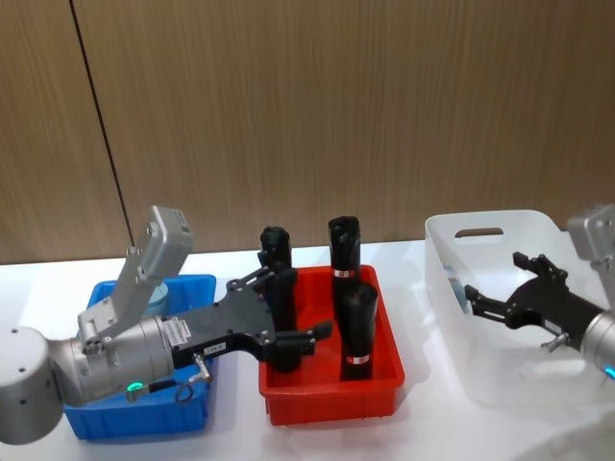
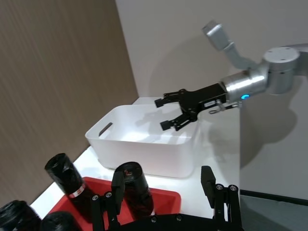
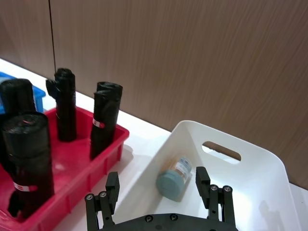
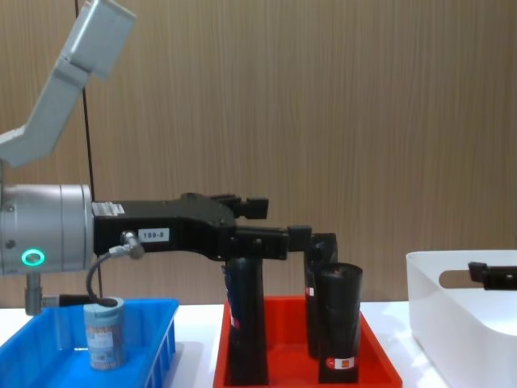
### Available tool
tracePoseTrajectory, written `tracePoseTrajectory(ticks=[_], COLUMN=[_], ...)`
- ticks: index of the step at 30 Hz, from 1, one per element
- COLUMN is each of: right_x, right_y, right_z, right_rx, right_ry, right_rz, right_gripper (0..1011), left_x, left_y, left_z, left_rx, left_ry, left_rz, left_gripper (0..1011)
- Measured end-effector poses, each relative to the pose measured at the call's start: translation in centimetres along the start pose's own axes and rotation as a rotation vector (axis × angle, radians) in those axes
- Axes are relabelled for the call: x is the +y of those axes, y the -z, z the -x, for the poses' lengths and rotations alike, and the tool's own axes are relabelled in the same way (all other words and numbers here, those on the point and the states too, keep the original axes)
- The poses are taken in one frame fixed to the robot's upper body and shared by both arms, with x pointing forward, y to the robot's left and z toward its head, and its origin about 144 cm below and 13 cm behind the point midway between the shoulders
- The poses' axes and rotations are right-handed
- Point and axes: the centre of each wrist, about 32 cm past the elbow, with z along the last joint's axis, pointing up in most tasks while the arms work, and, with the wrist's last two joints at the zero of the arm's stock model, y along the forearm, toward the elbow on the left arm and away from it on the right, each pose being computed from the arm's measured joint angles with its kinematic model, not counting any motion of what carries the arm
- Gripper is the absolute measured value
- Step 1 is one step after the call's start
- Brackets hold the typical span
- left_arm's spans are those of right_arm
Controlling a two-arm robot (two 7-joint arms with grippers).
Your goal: Pick the cotton swabs from the blue box and place them into the white box.
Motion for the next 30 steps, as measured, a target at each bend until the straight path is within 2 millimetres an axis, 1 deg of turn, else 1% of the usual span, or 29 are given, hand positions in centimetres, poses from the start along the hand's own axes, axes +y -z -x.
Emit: tracePoseTrajectory(ticks=[13,15,17,24,27,30], right_x=[-1.5,-1.6,-2.1,-3.0,-3.7,-4.1], right_y=[-0.5,-0.6,-0.8,-1.2,-1.6,-1.8], right_z=[5.0,5.2,6.3,8.3,9.5,10.1], right_rx=[0.054,0.057,0.073,0.108,0.133,0.147], right_ry=[0.047,0.051,0.064,0.09,0.109,0.119], right_rz=[-0.094,-0.099,-0.12,-0.16,-0.184,-0.196], right_gripper=[1001,1002,1001,1002,1001,1001], left_x=[-0.8,-0.9,-1.0,-1.4,-1.6,-1.7], left_y=[0.4,0.4,0.5,0.6,0.7,0.7], left_z=[1.9,2.2,2.5,3.5,4.0,4.4], left_rx=[-0.025,-0.03,-0.035,-0.048,-0.054,-0.06], left_ry=[-0.132,-0.155,-0.179,-0.248,-0.279,-0.311], left_rz=[-0.01,-0.01,-0.011,-0.012,-0.011,-0.01], left_gripper=[1004,1004,1004,1004,1004,1004])
